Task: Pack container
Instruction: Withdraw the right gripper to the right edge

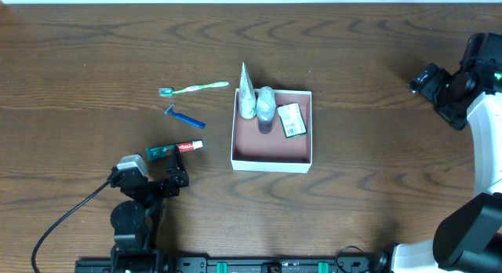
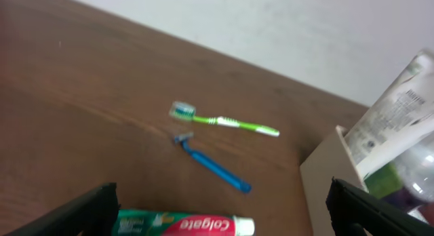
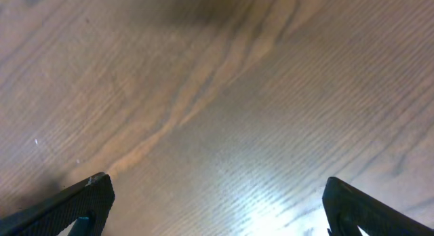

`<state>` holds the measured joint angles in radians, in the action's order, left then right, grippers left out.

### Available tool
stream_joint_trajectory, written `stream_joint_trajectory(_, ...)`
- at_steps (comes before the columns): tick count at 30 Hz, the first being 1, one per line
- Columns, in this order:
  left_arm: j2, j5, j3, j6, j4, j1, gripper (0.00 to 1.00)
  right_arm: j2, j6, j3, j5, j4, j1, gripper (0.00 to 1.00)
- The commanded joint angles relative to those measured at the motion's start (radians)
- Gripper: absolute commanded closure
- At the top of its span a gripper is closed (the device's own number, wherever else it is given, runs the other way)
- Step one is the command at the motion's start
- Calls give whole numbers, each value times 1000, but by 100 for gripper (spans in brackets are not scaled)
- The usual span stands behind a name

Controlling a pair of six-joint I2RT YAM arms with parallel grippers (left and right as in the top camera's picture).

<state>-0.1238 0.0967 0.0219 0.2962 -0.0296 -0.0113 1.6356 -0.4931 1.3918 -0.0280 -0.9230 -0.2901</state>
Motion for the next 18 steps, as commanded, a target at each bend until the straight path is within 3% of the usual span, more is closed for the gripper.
stream_joint_trajectory(1,-29,29,-5,33,-37,-4,2,5,0,-1,-14,-21,9,1)
stream_joint_trajectory(5,-70,51,54,39,-65,-4,2,5,0,-1,-14,-32,7,1)
stream_joint_trajectory(9,-158,49,193,26,-245,-5,2,5,0,-1,-14,-32,7,1)
stream_joint_trajectory(18,-533,53,576,-4,-489,-5,2,5,0,-1,-14,-32,7,1)
